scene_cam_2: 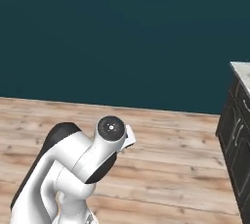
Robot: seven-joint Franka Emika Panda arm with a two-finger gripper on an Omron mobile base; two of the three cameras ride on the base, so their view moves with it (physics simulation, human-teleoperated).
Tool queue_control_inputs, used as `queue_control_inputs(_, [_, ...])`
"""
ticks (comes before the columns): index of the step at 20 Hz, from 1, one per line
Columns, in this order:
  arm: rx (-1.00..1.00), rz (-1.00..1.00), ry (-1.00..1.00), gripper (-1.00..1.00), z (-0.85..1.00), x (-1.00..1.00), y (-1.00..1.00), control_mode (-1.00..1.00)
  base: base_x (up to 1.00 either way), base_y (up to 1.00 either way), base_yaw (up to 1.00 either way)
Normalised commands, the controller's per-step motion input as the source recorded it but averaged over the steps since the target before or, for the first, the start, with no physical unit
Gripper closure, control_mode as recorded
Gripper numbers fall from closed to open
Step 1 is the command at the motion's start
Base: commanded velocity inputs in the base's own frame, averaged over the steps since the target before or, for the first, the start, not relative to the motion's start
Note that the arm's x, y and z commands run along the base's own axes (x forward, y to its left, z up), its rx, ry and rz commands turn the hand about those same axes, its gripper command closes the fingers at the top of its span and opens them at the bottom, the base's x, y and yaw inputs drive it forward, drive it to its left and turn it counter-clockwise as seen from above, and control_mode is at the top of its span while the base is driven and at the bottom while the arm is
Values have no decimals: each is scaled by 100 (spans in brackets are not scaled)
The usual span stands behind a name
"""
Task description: Four empty soda cans are scattered around the kitchen. Gather all the cans and cluster them next to the stove for recycling.
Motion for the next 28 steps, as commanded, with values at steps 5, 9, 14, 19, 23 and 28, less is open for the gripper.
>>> queue_control_inputs(5, [0,0,0,-100,0,0,0,100,-7,2,48])
queue_control_inputs(9, [0,0,0,-100,0,0,0,100,43,-8,5])
queue_control_inputs(14, [0,0,0,-100,0,0,0,100,99,-19,-6])
queue_control_inputs(19, [0,0,0,-100,0,0,0,100,100,1,-6])
queue_control_inputs(23, [0,0,0,-100,0,0,0,100,100,12,-3])
queue_control_inputs(28, [0,0,0,-100,0,0,0,100,100,31,0])
